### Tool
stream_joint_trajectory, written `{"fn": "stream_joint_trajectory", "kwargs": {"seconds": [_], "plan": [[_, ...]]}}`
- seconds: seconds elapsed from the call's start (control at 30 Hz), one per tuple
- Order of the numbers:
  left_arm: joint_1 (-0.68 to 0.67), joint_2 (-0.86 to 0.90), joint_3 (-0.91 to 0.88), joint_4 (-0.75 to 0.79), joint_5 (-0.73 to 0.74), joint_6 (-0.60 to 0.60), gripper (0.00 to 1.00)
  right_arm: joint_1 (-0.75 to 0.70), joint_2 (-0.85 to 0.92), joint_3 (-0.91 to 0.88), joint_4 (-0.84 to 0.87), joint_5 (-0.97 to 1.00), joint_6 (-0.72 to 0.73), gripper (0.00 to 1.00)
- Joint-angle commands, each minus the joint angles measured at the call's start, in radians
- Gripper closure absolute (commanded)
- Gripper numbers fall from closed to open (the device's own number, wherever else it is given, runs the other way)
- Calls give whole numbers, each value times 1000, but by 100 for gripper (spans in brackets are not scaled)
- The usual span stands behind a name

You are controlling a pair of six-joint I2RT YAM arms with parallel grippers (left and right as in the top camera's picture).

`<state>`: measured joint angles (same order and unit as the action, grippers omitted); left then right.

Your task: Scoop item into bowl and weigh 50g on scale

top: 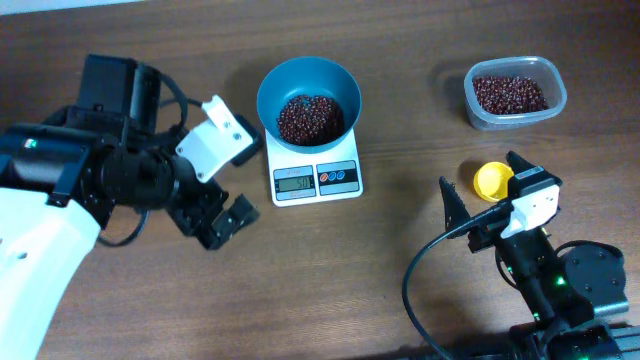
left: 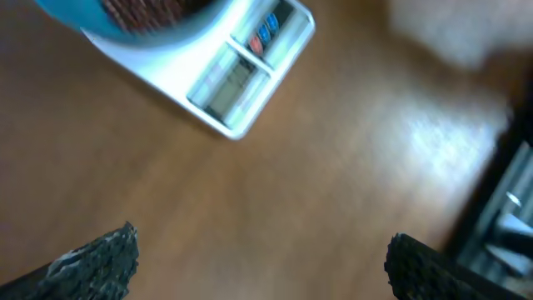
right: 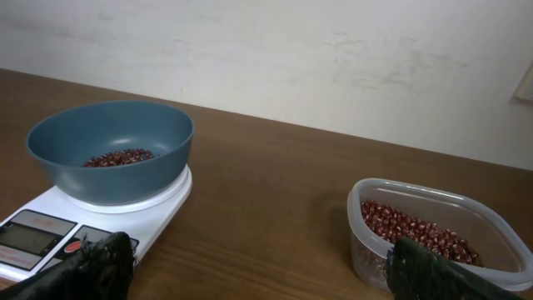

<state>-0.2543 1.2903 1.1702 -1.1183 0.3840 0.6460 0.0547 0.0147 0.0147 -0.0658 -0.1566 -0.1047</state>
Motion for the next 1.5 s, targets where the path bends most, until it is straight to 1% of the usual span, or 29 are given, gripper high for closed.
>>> {"fn": "stream_joint_trajectory", "kwargs": {"seconds": [0.0, 0.03, 0.1, 0.13, 0.2, 0.23, 0.33, 0.4, 0.43, 0.47, 0.57, 0.7, 0.87, 0.9, 0.93, 0.97, 1.0, 1.03, 1.07, 1.47], "plan": [[2, -43, -13, -71, -49, -7, 1, -3, -11, -9, 0, 11, 4, 1], [2, -106, -40, -63, -51, -7, 1, -3, -11, -9, 0, 11, 4, 1], [2, -291, -156, 0, -56, -8, 1, -3, -11, -9, 0, 11, 4, 1], [3, -367, -216, 57, -75, -46, 1, -3, -11, -9, 0, 11, 4, 1], [51, -578, -394, 301, -93, -243, 1, -3, -11, -9, 0, 11, 4, 1], [97, -681, -487, 422, -93, -299, 1, -3, -11, -9, 0, 11, 4, 1], [202, -865, -681, 616, -93, -303, 1, -3, -11, -9, 0, 11, 4, 1], [274, -977, -796, 743, -92, -393, 1, -3, -11, -9, 0, 11, 4, 1], [299, -1021, -838, 784, -92, -451, 1, -3, -11, -9, 0, 11, 4, 1], [319, -1067, -871, 800, -92, -477, 1, -3, -11, -9, 0, 11, 4, 1], [319, -1144, -922, 807, -138, -477, 1, -3, -11, -9, 0, 11, 4, 1], [318, -1279, -1017, 867, -150, -478, 1, -3, -11, -9, 0, 11, 4, 1], [318, -1285, -1157, 1056, -173, -478, 1, -3, -11, -9, 0, 11, 4, 1], [318, -1286, -1161, 1059, -176, -478, 1, -3, -11, -9, 0, 11, 4, 1], [318, -1286, -1161, 1058, -193, -509, 2, -3, -11, -9, 0, 11, 4, 1], [318, -1286, -1161, 1059, -230, -608, 1, -3, -11, -9, 0, 11, 4, 1], [318, -1286, -1161, 1056, -248, -680, 1, -3, -11, -9, 0, 11, 4, 1], [318, -1286, -1161, 1044, -258, -691, 1, -3, -11, -9, 0, 11, 4, 1], [318, -1286, -1161, 1043, -277, -691, 1, -3, -11, -9, 0, 11, 4, 1], [318, -1286, -1161, 1043, -269, -690, 1, -3, -11, -9, 0, 11, 4, 1]]}}
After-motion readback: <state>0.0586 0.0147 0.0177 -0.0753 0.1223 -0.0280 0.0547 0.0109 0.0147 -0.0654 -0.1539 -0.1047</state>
